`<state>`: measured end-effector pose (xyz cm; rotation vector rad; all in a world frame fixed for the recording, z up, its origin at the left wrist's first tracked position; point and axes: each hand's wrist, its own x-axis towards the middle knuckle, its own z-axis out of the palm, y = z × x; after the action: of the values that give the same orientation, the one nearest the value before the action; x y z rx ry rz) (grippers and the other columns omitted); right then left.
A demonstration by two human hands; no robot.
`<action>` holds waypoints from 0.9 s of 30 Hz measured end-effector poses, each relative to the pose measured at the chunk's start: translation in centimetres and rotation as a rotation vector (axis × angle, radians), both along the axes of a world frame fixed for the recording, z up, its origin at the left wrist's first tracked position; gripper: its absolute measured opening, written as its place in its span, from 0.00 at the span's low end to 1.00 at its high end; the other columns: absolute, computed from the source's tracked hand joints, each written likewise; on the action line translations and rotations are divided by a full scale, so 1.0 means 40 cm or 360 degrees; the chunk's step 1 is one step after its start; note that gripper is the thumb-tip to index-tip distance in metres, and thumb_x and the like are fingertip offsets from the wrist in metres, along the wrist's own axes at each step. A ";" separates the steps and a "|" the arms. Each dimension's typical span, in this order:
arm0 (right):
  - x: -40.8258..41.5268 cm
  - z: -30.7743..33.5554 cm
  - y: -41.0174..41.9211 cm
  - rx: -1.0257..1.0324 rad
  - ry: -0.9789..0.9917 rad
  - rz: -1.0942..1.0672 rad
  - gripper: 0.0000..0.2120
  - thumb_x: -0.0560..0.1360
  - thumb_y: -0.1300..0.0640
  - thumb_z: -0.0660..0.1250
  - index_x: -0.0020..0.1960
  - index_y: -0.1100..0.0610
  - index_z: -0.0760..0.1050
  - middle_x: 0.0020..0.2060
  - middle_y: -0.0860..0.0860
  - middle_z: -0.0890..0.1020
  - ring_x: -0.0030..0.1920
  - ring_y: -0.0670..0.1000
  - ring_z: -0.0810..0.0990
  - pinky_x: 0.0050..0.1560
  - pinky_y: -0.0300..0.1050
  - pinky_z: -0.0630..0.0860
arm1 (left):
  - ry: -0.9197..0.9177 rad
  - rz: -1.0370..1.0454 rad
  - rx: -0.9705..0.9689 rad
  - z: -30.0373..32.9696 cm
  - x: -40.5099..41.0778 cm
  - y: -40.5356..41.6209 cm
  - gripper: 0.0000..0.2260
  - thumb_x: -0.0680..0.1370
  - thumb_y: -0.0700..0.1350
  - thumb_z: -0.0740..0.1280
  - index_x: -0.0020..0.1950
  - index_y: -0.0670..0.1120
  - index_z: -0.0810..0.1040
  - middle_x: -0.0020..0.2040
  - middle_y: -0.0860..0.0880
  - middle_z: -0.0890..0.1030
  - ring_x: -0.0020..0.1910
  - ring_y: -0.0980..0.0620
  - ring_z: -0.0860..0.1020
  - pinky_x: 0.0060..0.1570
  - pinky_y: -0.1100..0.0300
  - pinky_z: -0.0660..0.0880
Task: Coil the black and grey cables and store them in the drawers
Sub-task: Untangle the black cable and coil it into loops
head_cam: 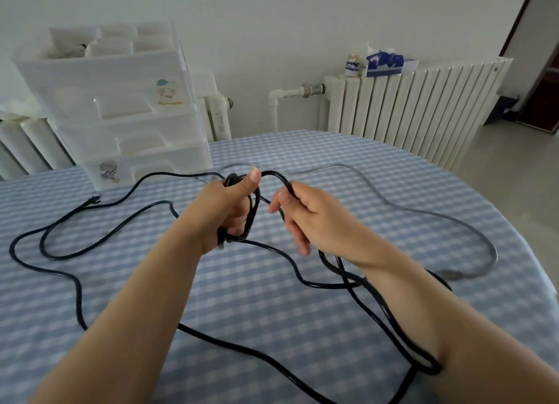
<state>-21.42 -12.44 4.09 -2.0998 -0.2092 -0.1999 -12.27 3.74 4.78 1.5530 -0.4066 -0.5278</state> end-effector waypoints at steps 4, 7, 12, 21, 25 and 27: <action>0.009 -0.001 -0.031 -0.0611 -0.0065 -0.0317 0.17 0.80 0.40 0.49 0.46 0.51 0.67 0.28 0.47 0.75 0.27 0.47 0.73 0.28 0.44 0.68 | 0.0303 -0.0496 -0.0106 -0.001 0.003 0.018 0.17 0.72 0.50 0.69 0.29 0.49 0.64 0.21 0.54 0.59 0.17 0.59 0.54 0.18 0.69 0.53; 0.017 0.000 -0.043 -0.0813 -0.0163 -0.0454 0.21 0.75 0.35 0.43 0.46 0.50 0.65 0.25 0.47 0.71 0.26 0.48 0.71 0.27 0.43 0.62 | 0.0536 -0.0874 -0.0298 0.005 0.002 0.028 0.16 0.70 0.56 0.74 0.35 0.48 0.71 0.22 0.55 0.58 0.17 0.59 0.54 0.17 0.70 0.56; 0.010 0.007 -0.042 -0.0744 -0.0217 -0.0437 0.25 0.72 0.34 0.41 0.45 0.51 0.67 0.25 0.47 0.70 0.26 0.47 0.70 0.28 0.43 0.63 | 0.0586 -0.1265 -0.0354 0.009 0.010 0.043 0.16 0.74 0.60 0.67 0.40 0.48 0.75 0.24 0.54 0.60 0.18 0.58 0.57 0.19 0.69 0.58; 0.018 -0.006 -0.042 -0.0462 -0.0249 -0.0368 0.21 0.75 0.34 0.42 0.42 0.46 0.65 0.28 0.53 0.74 0.27 0.49 0.70 0.30 0.50 0.70 | 0.0646 -0.1231 -0.0685 0.018 0.007 0.023 0.18 0.77 0.60 0.63 0.43 0.45 0.74 0.25 0.54 0.61 0.19 0.58 0.58 0.19 0.67 0.58; 0.027 -0.028 -0.045 -0.0412 -0.0109 -0.0282 0.09 0.82 0.45 0.49 0.48 0.46 0.65 0.33 0.57 0.77 0.29 0.49 0.70 0.33 0.54 0.72 | 0.0751 -0.0947 -0.1227 0.039 0.025 0.037 0.19 0.79 0.57 0.59 0.45 0.41 0.75 0.25 0.54 0.62 0.19 0.58 0.59 0.19 0.66 0.63; 0.031 -0.039 -0.038 -0.0472 -0.0032 -0.0217 0.06 0.83 0.48 0.51 0.55 0.46 0.66 0.32 0.55 0.75 0.27 0.47 0.68 0.32 0.50 0.70 | 0.0596 -0.0497 -0.1325 0.053 0.012 0.035 0.20 0.79 0.59 0.56 0.42 0.43 0.74 0.23 0.55 0.60 0.19 0.59 0.55 0.17 0.69 0.62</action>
<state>-20.16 -13.94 2.51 -2.4104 -0.1124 -0.2861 -11.79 5.13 6.89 0.5752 -0.4965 -0.7521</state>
